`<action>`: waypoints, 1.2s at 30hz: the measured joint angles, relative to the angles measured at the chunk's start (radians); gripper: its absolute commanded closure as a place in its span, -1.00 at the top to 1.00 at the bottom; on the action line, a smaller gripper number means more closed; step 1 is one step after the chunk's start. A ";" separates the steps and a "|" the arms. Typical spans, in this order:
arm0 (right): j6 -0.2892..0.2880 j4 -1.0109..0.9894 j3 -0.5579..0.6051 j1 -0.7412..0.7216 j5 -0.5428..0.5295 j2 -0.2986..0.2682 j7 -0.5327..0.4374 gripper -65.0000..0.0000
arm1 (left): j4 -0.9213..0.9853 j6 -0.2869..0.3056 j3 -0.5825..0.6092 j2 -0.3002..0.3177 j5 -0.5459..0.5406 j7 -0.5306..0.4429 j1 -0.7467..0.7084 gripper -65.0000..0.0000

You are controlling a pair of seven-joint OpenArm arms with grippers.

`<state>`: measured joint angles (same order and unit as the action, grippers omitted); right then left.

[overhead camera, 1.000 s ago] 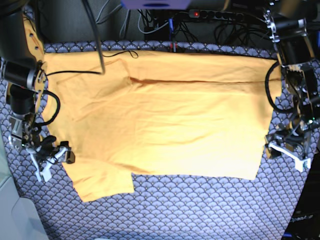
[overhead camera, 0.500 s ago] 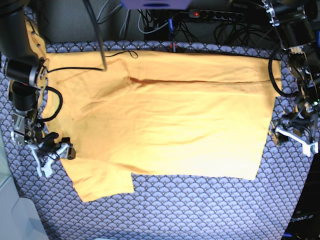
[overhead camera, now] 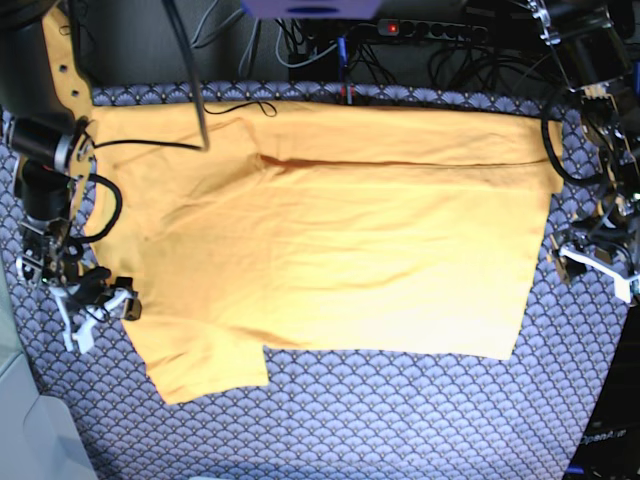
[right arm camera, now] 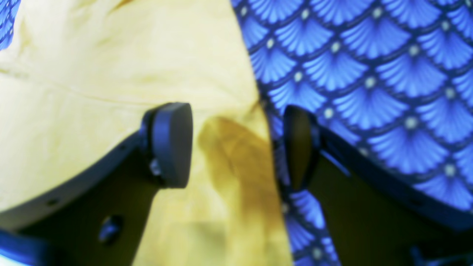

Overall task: Fold the T-shirt properly
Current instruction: 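Grasp the shirt's side edges with both grippers, then hold the side edges with both grippers and adjust the left gripper inward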

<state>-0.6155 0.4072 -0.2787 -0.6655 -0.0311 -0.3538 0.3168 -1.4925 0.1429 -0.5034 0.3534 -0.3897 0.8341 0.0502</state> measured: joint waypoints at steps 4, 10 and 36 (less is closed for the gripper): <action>0.000 0.000 0.000 0.001 0.000 0.011 0.000 -0.37 | 0.000 -0.001 0.000 0.001 0.000 0.000 0.000 0.31; 0.001 0.000 0.000 0.001 0.000 0.024 0.000 -0.62 | 0.000 0.000 0.001 0.000 0.000 0.000 0.000 0.31; 0.000 0.000 0.002 -0.004 -0.001 0.003 0.004 -1.00 | 0.810 0.001 0.322 -0.051 0.230 -0.377 0.537 0.32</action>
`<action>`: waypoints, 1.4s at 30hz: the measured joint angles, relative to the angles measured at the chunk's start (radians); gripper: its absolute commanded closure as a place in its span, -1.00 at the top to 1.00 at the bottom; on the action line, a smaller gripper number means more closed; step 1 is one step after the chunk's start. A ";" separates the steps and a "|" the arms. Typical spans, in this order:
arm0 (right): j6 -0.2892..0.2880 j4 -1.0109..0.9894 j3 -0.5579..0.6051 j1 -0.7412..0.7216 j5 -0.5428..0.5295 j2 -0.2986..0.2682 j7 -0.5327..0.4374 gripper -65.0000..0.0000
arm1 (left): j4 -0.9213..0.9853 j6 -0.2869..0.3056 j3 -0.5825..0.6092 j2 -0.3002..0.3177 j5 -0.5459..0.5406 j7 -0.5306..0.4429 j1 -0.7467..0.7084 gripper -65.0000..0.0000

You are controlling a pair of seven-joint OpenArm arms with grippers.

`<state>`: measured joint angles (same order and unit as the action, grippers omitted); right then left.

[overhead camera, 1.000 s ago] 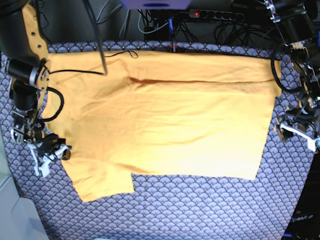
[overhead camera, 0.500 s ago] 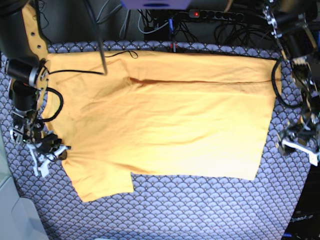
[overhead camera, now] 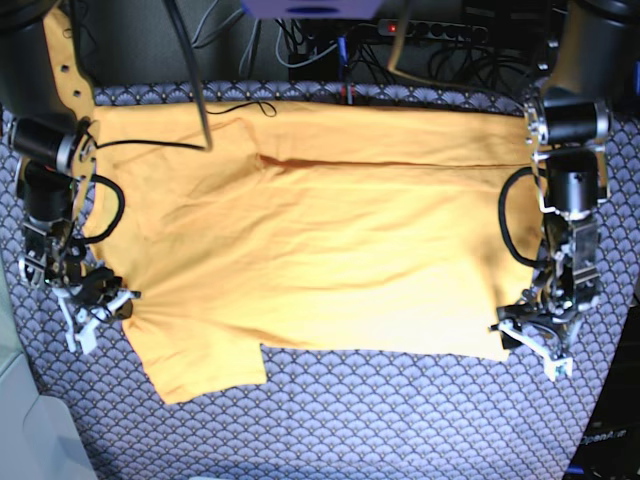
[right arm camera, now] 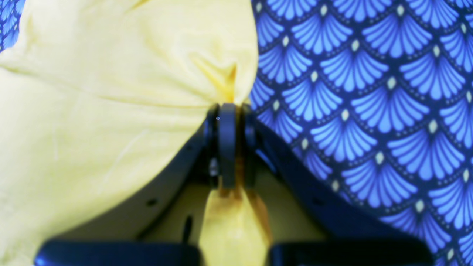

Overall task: Fold the T-shirt properly
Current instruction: 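Hold the side edges with both grippers and adjust the left gripper inward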

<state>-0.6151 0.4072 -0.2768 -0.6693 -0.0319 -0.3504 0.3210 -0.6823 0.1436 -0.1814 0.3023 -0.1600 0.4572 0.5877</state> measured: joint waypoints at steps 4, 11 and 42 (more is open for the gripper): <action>0.000 0.000 0.000 -0.001 0.000 0.002 0.000 -1.00 | 0.230 -0.002 -0.001 0.011 0.055 -0.128 0.080 0.32; 0.001 0.000 0.000 -0.001 0.001 0.001 0.000 -1.00 | 0.322 0.003 0.000 0.007 0.100 -0.198 0.122 0.32; 0.001 0.000 0.000 0.000 0.000 0.001 0.000 -1.00 | 0.475 0.006 0.000 -0.021 0.160 -0.407 0.122 0.32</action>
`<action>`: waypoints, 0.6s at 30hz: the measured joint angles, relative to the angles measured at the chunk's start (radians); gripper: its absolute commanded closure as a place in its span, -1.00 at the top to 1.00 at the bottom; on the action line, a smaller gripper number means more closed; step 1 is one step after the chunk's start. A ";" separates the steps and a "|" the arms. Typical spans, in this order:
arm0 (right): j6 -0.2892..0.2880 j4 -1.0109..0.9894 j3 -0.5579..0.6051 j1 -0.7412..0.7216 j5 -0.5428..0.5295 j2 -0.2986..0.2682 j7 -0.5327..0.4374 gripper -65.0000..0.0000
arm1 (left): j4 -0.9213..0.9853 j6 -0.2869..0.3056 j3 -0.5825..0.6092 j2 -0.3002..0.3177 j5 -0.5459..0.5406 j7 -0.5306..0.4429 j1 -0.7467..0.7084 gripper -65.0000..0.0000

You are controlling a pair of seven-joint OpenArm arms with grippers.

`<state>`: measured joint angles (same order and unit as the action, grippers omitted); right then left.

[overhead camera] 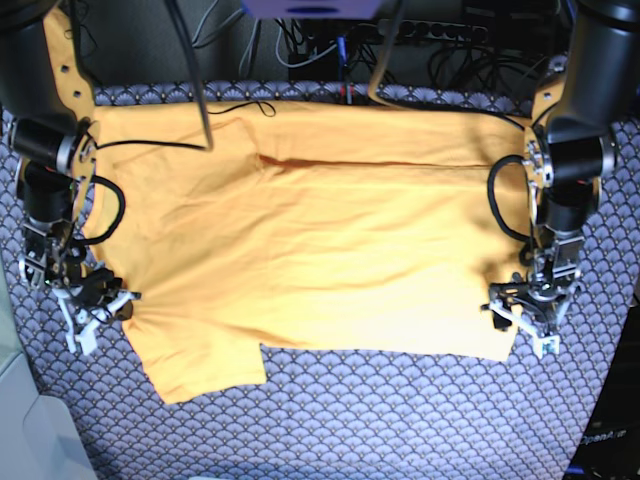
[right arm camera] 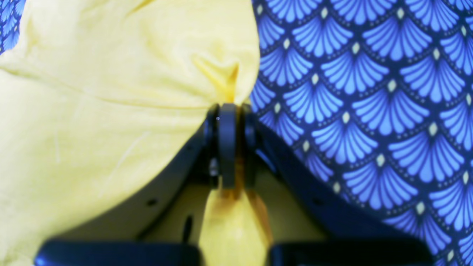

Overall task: Fold the T-shirt properly
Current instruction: 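Hold the side edges with both grippers and adjust the left gripper inward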

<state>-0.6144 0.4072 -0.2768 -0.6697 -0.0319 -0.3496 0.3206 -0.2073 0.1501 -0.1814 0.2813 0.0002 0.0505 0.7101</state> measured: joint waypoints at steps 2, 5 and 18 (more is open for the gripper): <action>0.000 0.000 0.000 0.000 0.001 0.000 0.000 -1.00 | -0.001 -0.013 -0.001 -0.015 0.032 -0.010 0.000 0.31; 0.000 0.000 0.000 0.000 0.002 0.000 0.000 -1.00 | -0.002 -0.018 -0.001 -0.027 0.052 -0.014 0.003 0.30; 0.000 0.000 0.000 0.000 0.002 0.000 0.000 -1.00 | -0.002 0.003 -0.001 -0.030 0.056 -0.010 0.002 -1.00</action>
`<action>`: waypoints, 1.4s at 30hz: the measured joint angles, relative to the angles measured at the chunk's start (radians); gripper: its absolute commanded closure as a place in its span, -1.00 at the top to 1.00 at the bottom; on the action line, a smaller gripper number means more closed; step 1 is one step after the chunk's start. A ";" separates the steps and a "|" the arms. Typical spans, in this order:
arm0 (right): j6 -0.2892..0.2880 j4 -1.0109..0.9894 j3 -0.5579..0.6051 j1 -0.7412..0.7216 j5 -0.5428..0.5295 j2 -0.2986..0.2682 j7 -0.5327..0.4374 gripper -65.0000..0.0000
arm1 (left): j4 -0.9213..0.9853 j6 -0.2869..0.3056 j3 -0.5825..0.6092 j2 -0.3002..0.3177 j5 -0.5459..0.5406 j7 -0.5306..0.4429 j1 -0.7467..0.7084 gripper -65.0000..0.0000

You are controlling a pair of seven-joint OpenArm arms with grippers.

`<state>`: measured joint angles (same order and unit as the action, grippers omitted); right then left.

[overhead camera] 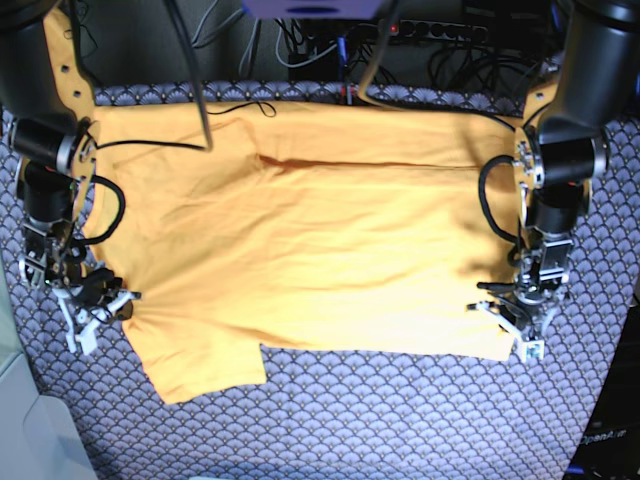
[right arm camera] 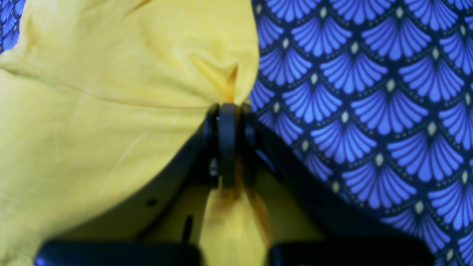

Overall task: Fold the T-shirt properly
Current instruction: 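Hold the side edges with both grippers and adjust the left gripper inward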

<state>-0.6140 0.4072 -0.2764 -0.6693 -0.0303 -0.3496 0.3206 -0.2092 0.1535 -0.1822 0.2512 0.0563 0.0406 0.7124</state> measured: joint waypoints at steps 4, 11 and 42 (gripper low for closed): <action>0.000 0.000 0.000 0.000 0.000 0.000 0.000 -1.00 | 0.000 0.000 -0.001 0.001 0.000 0.000 0.000 -1.00; 0.000 0.000 0.000 0.000 0.000 0.000 0.000 -1.00 | 0.000 0.000 -0.004 0.001 0.000 0.003 0.000 -1.00; -0.048 0.006 -0.006 0.039 -0.026 -0.002 -0.029 -1.00 | -0.914 -0.011 -0.009 -0.005 -0.109 0.501 -0.354 -1.00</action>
<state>-0.6624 0.4137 -0.2825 -0.6304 -0.0559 -0.3511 0.2920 -1.1233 0.1421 -0.1909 0.2459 -0.0532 0.5419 0.3584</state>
